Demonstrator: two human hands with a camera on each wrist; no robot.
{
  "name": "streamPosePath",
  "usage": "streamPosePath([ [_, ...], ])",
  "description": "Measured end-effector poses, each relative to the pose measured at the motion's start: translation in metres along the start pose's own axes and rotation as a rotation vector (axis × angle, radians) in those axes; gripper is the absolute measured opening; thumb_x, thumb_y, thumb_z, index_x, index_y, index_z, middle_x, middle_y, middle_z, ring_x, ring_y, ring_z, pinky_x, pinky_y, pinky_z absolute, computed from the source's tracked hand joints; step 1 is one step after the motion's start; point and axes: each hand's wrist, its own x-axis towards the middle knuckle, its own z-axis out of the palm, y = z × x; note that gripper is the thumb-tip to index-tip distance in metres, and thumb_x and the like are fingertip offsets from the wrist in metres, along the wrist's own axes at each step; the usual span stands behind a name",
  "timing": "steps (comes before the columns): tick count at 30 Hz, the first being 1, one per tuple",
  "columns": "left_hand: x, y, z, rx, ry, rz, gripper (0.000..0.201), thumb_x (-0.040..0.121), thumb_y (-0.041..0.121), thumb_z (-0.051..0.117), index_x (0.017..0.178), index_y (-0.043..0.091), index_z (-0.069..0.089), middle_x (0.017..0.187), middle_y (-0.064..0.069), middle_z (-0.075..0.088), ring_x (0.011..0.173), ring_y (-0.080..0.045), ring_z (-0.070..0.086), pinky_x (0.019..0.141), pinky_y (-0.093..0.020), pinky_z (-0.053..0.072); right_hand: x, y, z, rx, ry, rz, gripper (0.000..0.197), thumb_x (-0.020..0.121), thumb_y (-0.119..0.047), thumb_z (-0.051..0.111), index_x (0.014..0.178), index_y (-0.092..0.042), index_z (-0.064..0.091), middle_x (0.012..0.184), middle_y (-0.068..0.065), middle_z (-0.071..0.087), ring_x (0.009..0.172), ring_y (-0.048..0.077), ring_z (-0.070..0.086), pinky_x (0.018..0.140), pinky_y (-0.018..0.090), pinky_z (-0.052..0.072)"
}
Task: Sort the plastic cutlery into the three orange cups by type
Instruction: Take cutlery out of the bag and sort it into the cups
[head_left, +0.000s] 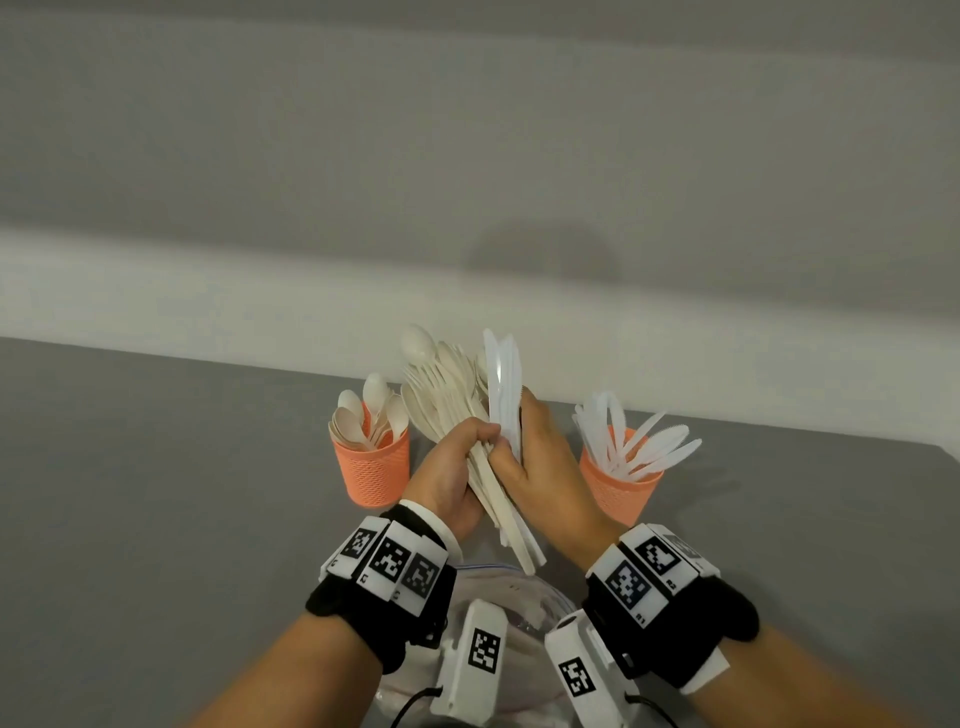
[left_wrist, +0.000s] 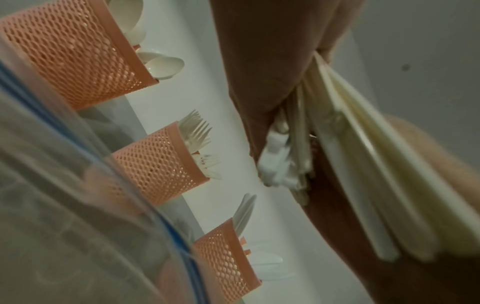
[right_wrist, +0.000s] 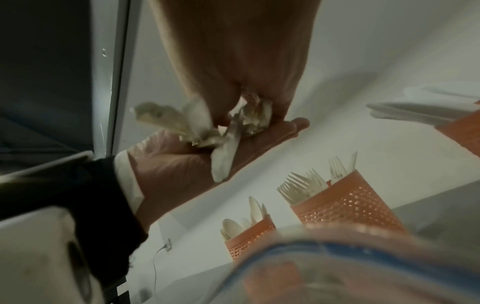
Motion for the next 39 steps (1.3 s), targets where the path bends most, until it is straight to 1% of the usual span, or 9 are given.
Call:
streamPosePath([
  [3, -0.001, 0.0, 0.004, 0.027, 0.005, -0.023, 0.024, 0.089, 0.017, 0.044, 0.093, 0.005, 0.064, 0.069, -0.005, 0.068, 0.065, -0.017, 0.066, 0.057, -0.027, 0.053, 0.001, -0.002, 0.002, 0.005, 0.053, 0.038, 0.041, 0.091, -0.008, 0.041, 0.132, -0.009, 0.037, 0.116, 0.011, 0.052, 0.108, 0.024, 0.052, 0.089, 0.035, 0.048],
  [8, -0.003, 0.002, 0.008, 0.025, 0.014, -0.018, 0.033, 0.092, 0.022, 0.044, 0.115, 0.006, 0.06, 0.083, -0.005, 0.07, 0.078, -0.019, 0.067, 0.063, -0.029, 0.054, 0.003, 0.0, 0.0, 0.028, 0.076, 0.083, 0.028, 0.094, -0.02, 0.043, 0.12, -0.013, 0.049, 0.105, 0.005, 0.059, 0.098, 0.017, 0.058, 0.081, 0.03, 0.051],
  [11, -0.002, 0.0, 0.01, 0.041, 0.02, 0.001, 0.031, 0.092, 0.024, 0.047, 0.114, 0.008, 0.062, 0.085, -0.006, 0.071, 0.079, -0.019, 0.067, 0.067, -0.031, 0.054, 0.003, 0.0, -0.007, 0.018, 0.115, 0.113, 0.019, 0.094, -0.018, 0.042, 0.11, -0.008, 0.048, 0.088, 0.002, 0.06, 0.079, 0.017, 0.061, 0.064, 0.026, 0.051],
  [16, 0.002, 0.0, 0.01, 0.052, 0.093, 0.036, 0.028, 0.094, 0.023, 0.047, 0.112, 0.01, 0.064, 0.09, -0.007, 0.072, 0.071, -0.017, 0.071, 0.057, -0.028, 0.057, -0.003, -0.002, -0.007, -0.037, 0.083, 0.08, 0.016, 0.096, -0.015, 0.038, 0.102, -0.002, 0.045, 0.066, -0.004, 0.049, 0.056, 0.01, 0.05, 0.048, 0.02, 0.04],
  [21, 0.004, 0.003, 0.005, 0.019, 0.119, 0.01, 0.027, 0.091, 0.015, 0.054, 0.115, 0.006, 0.063, 0.101, -0.012, 0.069, 0.085, -0.024, 0.069, 0.076, -0.041, 0.057, -0.002, -0.004, -0.015, -0.025, -0.024, 0.097, 0.022, 0.097, -0.02, 0.037, 0.109, -0.005, 0.047, 0.083, 0.012, 0.063, 0.073, 0.026, 0.062, 0.066, 0.046, 0.052],
  [27, 0.009, -0.002, 0.013, -0.01, 0.095, -0.023, 0.021, 0.094, 0.027, 0.05, 0.099, 0.015, 0.066, 0.09, -0.008, 0.07, 0.082, -0.022, 0.067, 0.075, -0.038, 0.05, 0.0, -0.006, -0.018, -0.114, -0.103, 0.097, 0.024, 0.097, -0.014, 0.035, 0.116, -0.004, 0.046, 0.1, 0.012, 0.061, 0.088, 0.023, 0.059, 0.074, 0.031, 0.047],
  [31, 0.013, 0.0, 0.012, -0.042, 0.139, -0.01, 0.014, 0.09, 0.012, 0.055, 0.098, 0.006, 0.065, 0.082, -0.01, 0.069, 0.065, -0.018, 0.069, 0.054, -0.03, 0.056, -0.002, -0.005, -0.027, -0.041, -0.158, 0.153, 0.023, 0.097, -0.018, 0.038, 0.116, -0.007, 0.047, 0.104, 0.01, 0.061, 0.095, 0.024, 0.06, 0.082, 0.04, 0.05],
  [35, 0.017, 0.01, 0.013, -0.115, 0.149, -0.054, 0.019, 0.093, 0.009, 0.049, 0.077, 0.004, 0.058, 0.054, -0.004, 0.067, 0.05, -0.011, 0.066, 0.054, -0.028, 0.056, 0.009, 0.006, -0.044, 0.221, 0.025, 0.207, 0.009, 0.097, -0.015, 0.039, 0.1, -0.016, 0.047, 0.092, 0.007, 0.064, 0.081, 0.015, 0.063, 0.076, 0.033, 0.054],
  [39, 0.02, 0.015, 0.004, -0.127, 0.154, -0.026, 0.013, 0.09, 0.01, 0.053, 0.081, 0.004, 0.06, 0.075, -0.008, 0.067, 0.076, -0.014, 0.067, 0.071, -0.034, 0.057, 0.028, 0.034, -0.082, 0.276, 0.342, 0.206, 0.01, 0.098, -0.013, 0.036, 0.099, -0.015, 0.047, 0.091, 0.0, 0.059, 0.066, -0.006, 0.055, 0.069, 0.006, 0.045],
])
